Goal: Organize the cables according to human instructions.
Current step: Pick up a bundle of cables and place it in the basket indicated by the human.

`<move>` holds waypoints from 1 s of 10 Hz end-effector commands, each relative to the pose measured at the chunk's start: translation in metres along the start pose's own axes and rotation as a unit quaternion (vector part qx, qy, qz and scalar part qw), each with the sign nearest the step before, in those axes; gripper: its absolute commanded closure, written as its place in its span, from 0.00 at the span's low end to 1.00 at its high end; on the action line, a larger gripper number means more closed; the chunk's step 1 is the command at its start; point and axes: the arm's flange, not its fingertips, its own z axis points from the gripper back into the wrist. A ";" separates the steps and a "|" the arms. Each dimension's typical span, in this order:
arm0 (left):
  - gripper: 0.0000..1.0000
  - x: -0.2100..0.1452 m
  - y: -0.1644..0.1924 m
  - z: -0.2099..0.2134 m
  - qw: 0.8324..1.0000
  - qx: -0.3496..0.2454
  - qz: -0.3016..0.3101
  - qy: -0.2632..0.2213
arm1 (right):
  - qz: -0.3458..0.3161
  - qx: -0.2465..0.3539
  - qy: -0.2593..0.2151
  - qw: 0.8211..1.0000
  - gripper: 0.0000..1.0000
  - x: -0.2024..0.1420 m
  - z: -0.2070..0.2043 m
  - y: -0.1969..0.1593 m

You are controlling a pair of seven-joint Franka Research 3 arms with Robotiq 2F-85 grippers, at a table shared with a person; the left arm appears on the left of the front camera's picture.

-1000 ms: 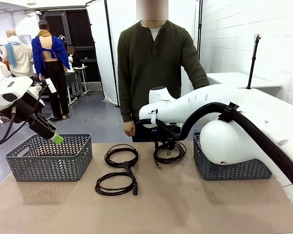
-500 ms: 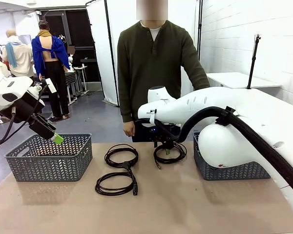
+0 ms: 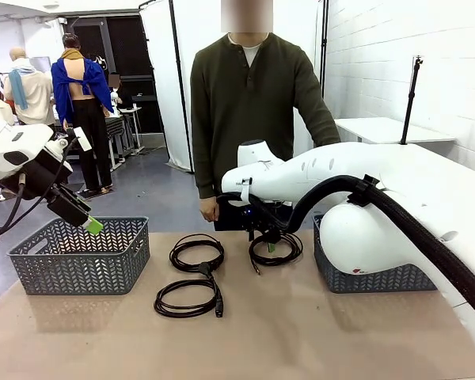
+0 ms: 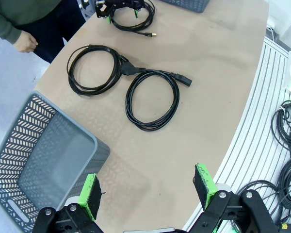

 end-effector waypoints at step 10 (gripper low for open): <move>0.00 -0.001 0.002 0.000 1.000 -0.004 0.000 -0.003 | 0.020 -0.038 0.016 0.999 0.37 0.003 -0.007 0.017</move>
